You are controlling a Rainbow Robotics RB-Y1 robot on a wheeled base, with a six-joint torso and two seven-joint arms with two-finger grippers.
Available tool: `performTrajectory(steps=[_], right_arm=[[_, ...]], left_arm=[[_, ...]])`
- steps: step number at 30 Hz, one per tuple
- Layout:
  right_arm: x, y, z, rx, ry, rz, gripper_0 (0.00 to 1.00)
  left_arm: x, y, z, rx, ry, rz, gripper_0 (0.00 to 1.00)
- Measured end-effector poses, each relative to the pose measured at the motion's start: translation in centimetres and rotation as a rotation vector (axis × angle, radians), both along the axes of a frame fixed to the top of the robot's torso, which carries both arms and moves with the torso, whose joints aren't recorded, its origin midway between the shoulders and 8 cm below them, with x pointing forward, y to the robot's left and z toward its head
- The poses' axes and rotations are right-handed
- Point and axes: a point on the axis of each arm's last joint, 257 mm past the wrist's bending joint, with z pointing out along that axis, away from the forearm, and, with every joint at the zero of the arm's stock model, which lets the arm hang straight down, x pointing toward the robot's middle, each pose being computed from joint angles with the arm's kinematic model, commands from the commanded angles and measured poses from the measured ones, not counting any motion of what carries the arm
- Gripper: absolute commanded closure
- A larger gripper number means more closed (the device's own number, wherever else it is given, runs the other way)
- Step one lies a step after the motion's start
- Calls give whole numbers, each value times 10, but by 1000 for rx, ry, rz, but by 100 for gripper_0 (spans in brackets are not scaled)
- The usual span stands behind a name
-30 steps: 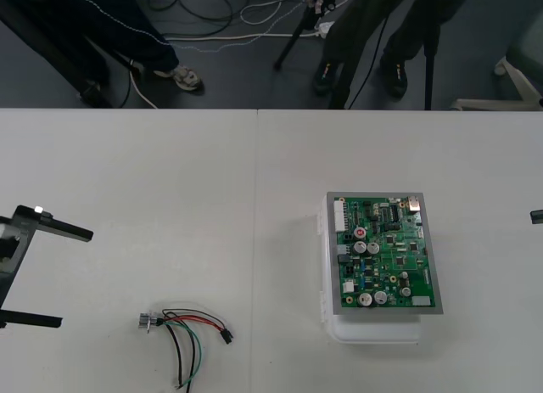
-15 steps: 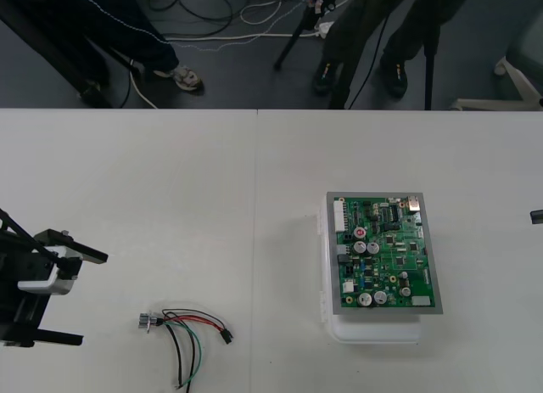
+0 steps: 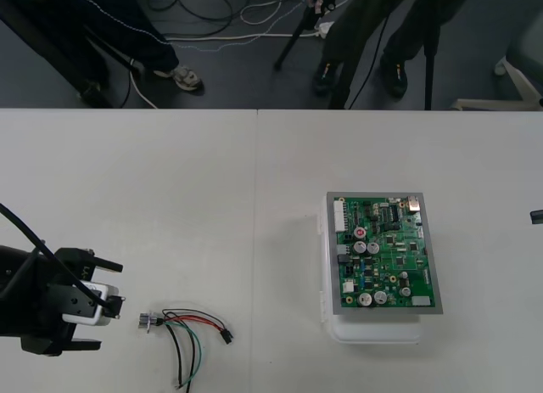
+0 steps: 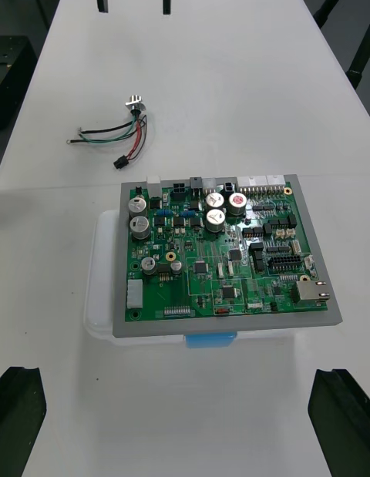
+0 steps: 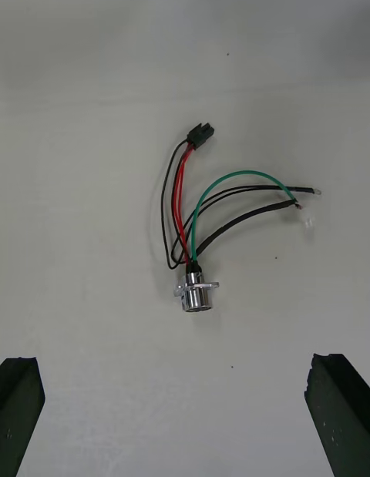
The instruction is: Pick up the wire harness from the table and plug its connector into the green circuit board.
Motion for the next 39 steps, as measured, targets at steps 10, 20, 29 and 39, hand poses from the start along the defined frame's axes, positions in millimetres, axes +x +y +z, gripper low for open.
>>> performTrajectory(steps=[10, 20, 29, 39], right_arm=[[-3, 7, 0, 47, 6, -1, 0], [-2, 4, 4, 86, 18, -15, 0], [4, -3, -1, 184, 44, -80, 0], [20, -8, -16, 389, 124, -163, 0]], left_arm=[[0, -4, -31, 35, 10, 143, 0], [12, -9, -51, 144, -97, 40, 0], [34, -5, -61, 210, -184, 148, 0], [35, -19, -70, 233, -203, 149, 0]])
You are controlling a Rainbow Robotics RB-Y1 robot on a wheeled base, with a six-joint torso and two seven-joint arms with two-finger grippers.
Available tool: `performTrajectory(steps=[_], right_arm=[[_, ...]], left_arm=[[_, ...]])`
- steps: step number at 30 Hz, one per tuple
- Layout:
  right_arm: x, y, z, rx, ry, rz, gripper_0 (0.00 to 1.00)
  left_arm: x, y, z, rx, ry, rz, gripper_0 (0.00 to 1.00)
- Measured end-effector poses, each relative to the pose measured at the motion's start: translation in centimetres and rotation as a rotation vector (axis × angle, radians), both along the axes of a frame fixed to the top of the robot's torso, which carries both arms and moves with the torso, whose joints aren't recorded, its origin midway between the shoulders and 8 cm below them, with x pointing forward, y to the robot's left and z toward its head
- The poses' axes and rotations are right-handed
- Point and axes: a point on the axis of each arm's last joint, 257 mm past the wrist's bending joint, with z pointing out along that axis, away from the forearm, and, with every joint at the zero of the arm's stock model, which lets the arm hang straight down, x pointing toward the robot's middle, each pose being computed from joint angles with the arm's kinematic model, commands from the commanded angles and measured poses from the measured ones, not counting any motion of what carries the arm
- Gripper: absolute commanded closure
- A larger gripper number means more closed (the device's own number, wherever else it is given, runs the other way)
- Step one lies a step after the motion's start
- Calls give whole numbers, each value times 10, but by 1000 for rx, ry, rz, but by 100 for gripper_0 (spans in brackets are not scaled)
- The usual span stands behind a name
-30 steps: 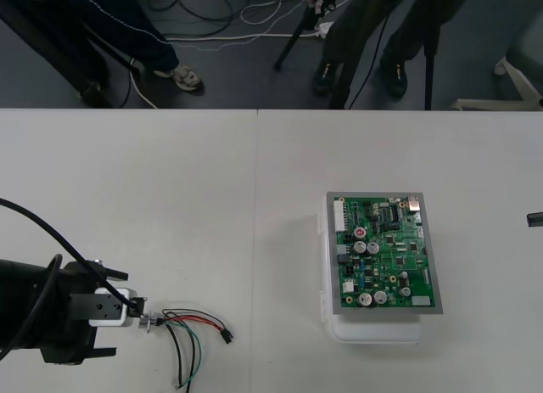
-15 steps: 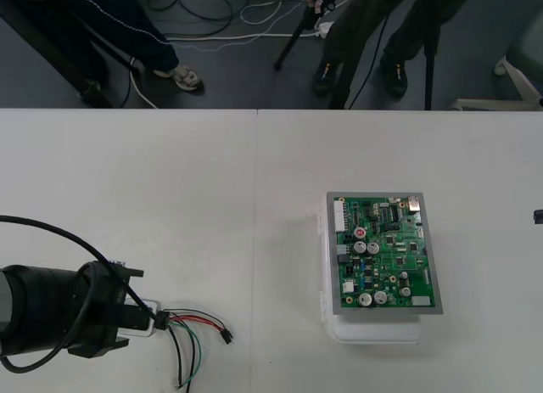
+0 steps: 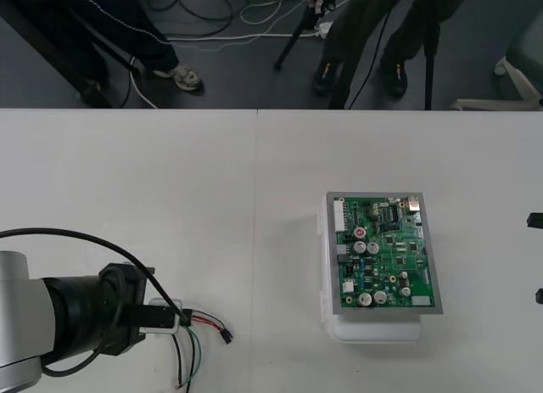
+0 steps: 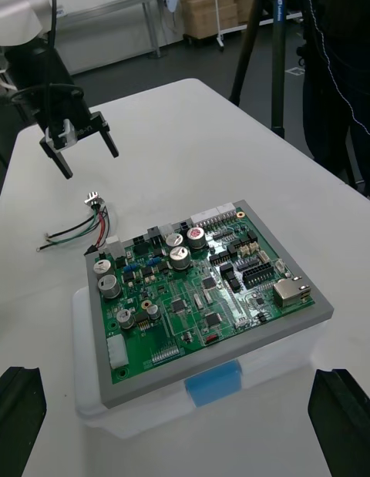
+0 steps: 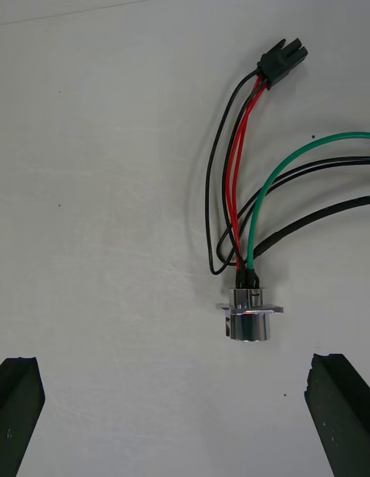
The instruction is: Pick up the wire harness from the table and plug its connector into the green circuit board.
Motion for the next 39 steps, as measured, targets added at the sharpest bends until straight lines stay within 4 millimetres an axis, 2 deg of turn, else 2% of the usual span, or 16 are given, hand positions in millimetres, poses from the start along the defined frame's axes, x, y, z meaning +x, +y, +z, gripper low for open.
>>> performTrajectory(steps=[6, 14, 20, 27, 32, 39], right_arm=[[8, 5, -1, -22, -120, 46, 0], [9, 22, 10, 58, -122, 85, 0], [9, 35, 15, 93, -123, 120, 0], [2, 54, 20, 165, -103, 173, 0], [-8, 72, 28, 205, -102, 228, 0], [-15, 81, 33, 211, -113, 262, 0]], left_arm=[[-1, 1, -4, 38, 17, 20, 0], [-10, 6, -13, 102, 66, 64, 0], [-8, 12, -26, 128, 96, 106, 0], [-3, 18, -41, 143, 121, 149, 0], [-4, 14, -49, 147, 135, 148, 0], [-5, 13, -57, 166, 149, 137, 0]])
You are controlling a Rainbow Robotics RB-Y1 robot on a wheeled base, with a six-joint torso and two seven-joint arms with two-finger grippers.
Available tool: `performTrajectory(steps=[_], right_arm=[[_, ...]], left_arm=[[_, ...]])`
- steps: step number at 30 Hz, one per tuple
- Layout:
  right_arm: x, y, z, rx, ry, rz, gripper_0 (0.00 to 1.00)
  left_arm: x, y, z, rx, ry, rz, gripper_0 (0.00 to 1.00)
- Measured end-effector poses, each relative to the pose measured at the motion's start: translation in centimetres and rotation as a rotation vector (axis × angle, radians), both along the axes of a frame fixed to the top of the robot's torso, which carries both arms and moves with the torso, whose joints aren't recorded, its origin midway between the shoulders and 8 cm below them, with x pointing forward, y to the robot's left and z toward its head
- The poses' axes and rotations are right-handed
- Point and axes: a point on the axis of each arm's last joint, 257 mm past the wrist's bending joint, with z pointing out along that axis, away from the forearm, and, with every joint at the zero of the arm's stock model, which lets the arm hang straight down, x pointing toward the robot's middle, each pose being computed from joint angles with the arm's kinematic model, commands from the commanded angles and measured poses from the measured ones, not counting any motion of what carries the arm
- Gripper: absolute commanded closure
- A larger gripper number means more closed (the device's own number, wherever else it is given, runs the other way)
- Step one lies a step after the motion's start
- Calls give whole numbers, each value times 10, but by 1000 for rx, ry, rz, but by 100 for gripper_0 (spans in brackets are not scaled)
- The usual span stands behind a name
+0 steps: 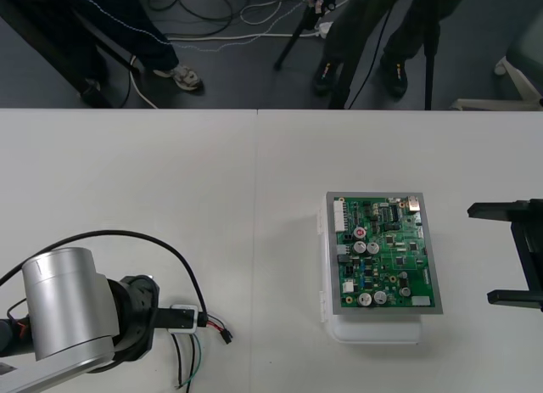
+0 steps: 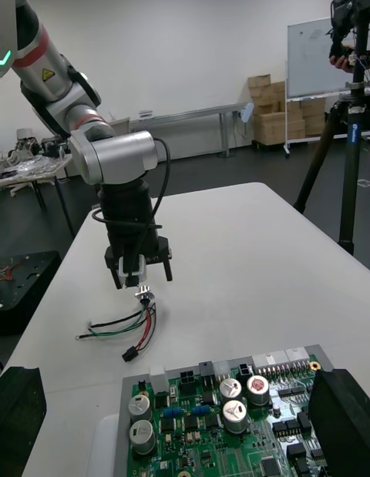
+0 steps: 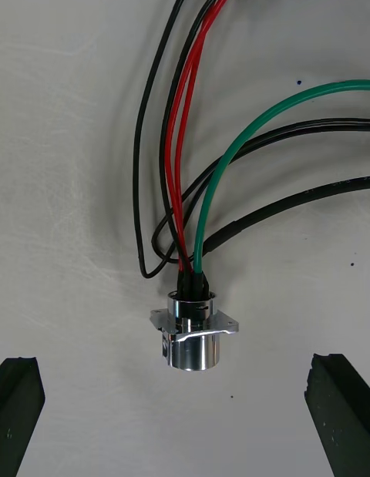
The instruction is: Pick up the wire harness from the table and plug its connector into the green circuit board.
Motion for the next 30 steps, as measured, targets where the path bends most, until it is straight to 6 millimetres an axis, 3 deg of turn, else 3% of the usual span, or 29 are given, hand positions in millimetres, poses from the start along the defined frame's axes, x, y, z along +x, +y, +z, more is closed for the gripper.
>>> performTrajectory(steps=[10, 23, 30], right_arm=[[-14, 17, 8, 17, -17, 63, 0], [-19, 23, 9, 22, -28, 84, 0], [-18, 23, 9, 16, -199, 86, 0]], left_arm=[[3, 2, -20, 8, 28, 47, 0], [1, 8, -37, 34, 57, 68, 0], [3, 5, -43, 29, 64, 79, 0]])
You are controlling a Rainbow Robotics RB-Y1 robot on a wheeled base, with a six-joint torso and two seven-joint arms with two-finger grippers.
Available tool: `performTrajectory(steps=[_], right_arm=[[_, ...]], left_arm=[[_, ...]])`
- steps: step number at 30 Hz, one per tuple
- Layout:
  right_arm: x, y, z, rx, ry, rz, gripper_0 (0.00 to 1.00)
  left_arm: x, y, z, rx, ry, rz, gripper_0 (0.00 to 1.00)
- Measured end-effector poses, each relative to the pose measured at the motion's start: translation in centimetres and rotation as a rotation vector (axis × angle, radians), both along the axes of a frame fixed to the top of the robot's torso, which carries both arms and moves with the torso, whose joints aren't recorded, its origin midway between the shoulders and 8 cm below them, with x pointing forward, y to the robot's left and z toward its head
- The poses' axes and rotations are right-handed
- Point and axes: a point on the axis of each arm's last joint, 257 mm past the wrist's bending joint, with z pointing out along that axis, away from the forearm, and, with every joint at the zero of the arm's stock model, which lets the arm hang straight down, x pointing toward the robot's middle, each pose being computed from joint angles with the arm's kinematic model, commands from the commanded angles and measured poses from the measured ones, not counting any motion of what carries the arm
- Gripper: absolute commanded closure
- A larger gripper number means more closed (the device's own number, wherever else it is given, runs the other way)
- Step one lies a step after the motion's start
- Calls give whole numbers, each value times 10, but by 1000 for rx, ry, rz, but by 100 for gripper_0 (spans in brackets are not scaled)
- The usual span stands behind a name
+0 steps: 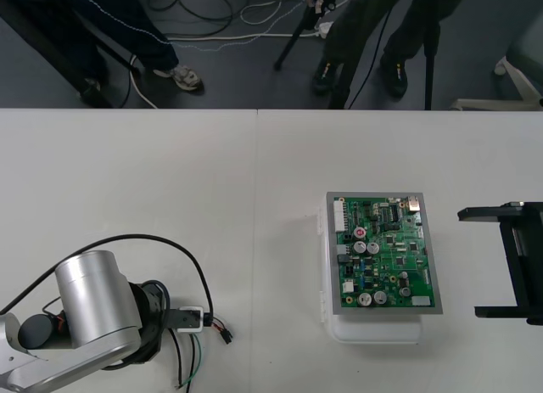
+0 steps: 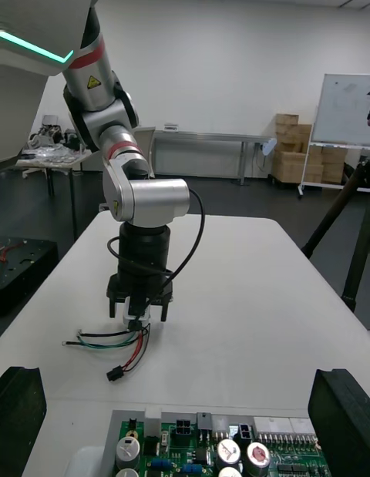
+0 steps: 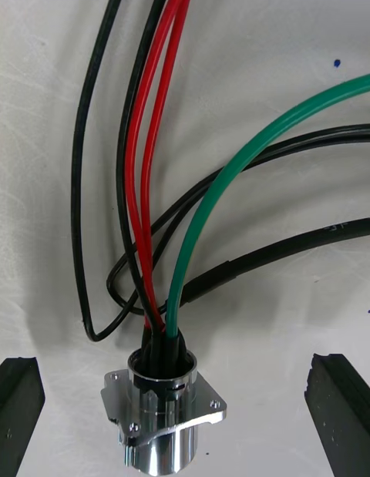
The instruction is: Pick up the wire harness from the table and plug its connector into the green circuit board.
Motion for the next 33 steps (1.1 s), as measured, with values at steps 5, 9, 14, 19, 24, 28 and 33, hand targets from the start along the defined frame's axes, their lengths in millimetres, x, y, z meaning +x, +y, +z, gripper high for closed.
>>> performTrajectory(steps=[5, 9, 14, 19, 24, 28, 33], right_arm=[[1, -1, -1, 0, -4, -6, 0], [2, -2, -2, 1, -2, -10, 0], [2, -3, -2, 1, -2, -10, 0], [2, -3, -2, 2, -2, -10, 0], [2, -3, 0, 8, -2, -10, 0], [2, -3, 0, 8, -2, -10, 0], [2, -3, 0, 8, -2, -10, 0]], left_arm=[[2, 1, -3, -1, 0, 7, 0], [4, 2, -5, -1, -1, 12, 0], [4, 2, -5, -4, -3, 12, 0], [3, 0, -6, -7, -1, 8, 0], [3, -2, -7, -11, -1, 7, 0], [3, -3, -7, -14, -2, 6, 0], [3, -3, -7, -16, -3, 5, 0]])
